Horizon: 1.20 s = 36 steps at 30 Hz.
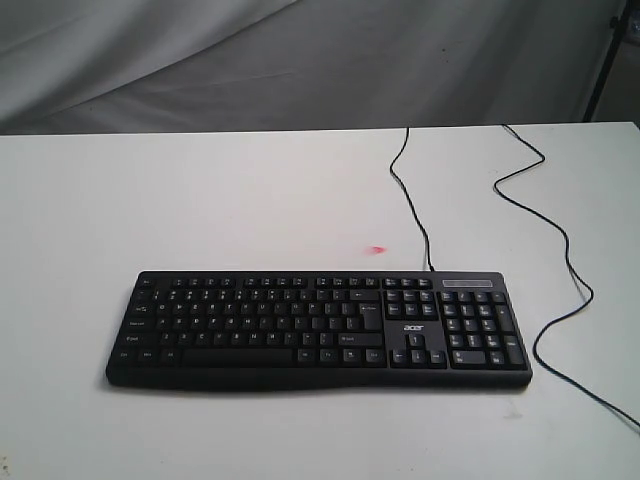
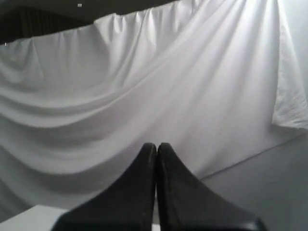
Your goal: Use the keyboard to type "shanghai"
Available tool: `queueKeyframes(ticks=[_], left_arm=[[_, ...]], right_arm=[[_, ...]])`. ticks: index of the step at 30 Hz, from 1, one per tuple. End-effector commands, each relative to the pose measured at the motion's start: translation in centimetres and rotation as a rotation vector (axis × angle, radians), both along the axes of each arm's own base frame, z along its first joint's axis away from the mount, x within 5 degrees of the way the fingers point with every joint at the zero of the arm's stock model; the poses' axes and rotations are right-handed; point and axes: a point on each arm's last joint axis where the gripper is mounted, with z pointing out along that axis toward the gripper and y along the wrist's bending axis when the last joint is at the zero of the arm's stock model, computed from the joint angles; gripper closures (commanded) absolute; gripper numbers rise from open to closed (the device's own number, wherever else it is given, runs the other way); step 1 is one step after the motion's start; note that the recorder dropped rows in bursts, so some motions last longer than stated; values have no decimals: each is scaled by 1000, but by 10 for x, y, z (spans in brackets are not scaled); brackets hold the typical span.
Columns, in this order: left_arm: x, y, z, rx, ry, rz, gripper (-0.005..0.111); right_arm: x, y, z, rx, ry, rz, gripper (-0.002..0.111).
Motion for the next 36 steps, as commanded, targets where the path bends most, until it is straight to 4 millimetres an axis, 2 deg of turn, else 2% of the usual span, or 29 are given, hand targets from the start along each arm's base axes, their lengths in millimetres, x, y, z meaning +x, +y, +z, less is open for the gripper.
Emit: queueKeyframes(ticks=[1, 6, 13, 25, 30, 33, 36], left_arm=[[0, 0, -2, -4, 5, -4, 106], [0, 0, -2, -4, 5, -4, 106], [0, 0, -2, -4, 5, -4, 106], [0, 0, -2, -4, 5, -4, 106], [0, 0, -2, -4, 5, -4, 106], [0, 0, -2, -4, 5, -4, 106], [0, 0, -2, -4, 5, -4, 106]], right_arm=[[34, 6, 19, -33, 130, 90, 108], [60, 15, 49, -80, 195, 221, 108], [82, 28, 96, -160, 225, 401, 108], [105, 30, 161, -210, 91, 440, 108], [119, 35, 174, -230, 91, 536, 108], [136, 37, 176, -239, 111, 590, 108], [161, 36, 169, -244, 141, 605, 108]])
